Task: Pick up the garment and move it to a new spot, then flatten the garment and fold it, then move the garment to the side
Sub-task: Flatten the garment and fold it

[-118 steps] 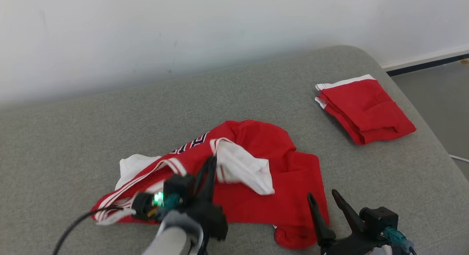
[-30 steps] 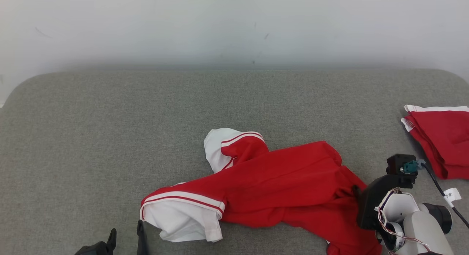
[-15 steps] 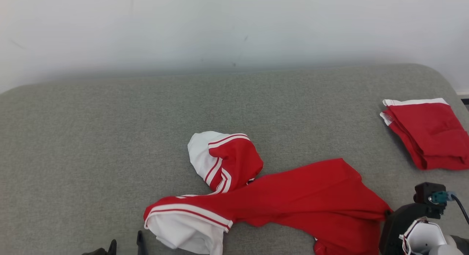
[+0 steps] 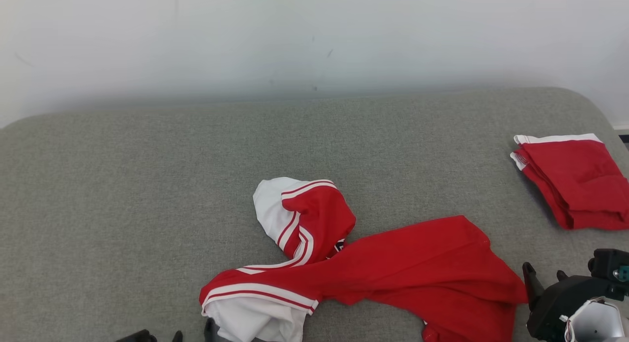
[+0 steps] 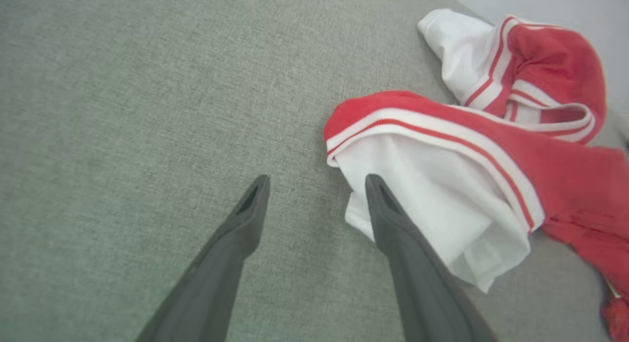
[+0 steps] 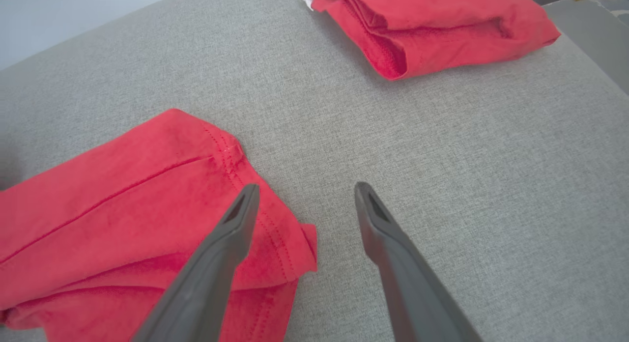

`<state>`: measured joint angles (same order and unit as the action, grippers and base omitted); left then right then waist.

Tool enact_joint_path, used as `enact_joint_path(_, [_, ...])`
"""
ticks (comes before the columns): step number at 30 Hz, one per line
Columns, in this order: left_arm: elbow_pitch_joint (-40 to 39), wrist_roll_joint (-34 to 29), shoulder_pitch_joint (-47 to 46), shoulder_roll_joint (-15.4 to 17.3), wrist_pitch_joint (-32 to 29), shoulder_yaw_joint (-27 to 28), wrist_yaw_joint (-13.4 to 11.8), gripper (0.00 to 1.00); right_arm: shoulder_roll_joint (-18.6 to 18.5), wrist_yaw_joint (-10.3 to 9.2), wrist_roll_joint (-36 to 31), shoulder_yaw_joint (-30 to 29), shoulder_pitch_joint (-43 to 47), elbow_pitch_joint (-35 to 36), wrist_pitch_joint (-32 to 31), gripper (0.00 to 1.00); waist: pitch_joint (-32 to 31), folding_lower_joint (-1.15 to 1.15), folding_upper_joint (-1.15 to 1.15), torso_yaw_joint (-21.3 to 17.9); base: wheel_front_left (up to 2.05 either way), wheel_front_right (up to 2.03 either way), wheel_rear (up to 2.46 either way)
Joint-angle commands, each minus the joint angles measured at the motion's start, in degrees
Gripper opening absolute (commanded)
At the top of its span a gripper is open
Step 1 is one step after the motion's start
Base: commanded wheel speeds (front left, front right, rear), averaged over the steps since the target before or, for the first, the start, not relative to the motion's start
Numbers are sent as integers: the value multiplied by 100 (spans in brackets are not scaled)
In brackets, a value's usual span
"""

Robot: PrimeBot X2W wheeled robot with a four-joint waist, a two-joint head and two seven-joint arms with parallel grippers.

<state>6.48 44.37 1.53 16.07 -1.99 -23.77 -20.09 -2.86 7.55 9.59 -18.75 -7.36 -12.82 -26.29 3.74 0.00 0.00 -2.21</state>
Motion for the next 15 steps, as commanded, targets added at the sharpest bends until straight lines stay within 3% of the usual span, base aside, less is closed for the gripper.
enact_joint_path(1, [-45,194,84,-89,64,101,102,100,-6,-14,29,-20,81,51,52,100,-18,0,0,22,0,0,0])
enact_joint_path(13, [1206,425,-1001,-145,-422,-5,625,100,-2,-14,330,350,232,372,157,100,23,0,0,-180,0,0,0])
enact_joint_path(14, [1328,349,-1127,-119,-442,-60,663,65,-6,-14,347,361,243,379,161,100,31,0,0,-212,0,0,0])
enact_joint_path(15, [1444,244,-1258,-71,-401,-111,694,0,-7,-14,355,375,250,384,163,100,38,0,0,-251,0,0,0])
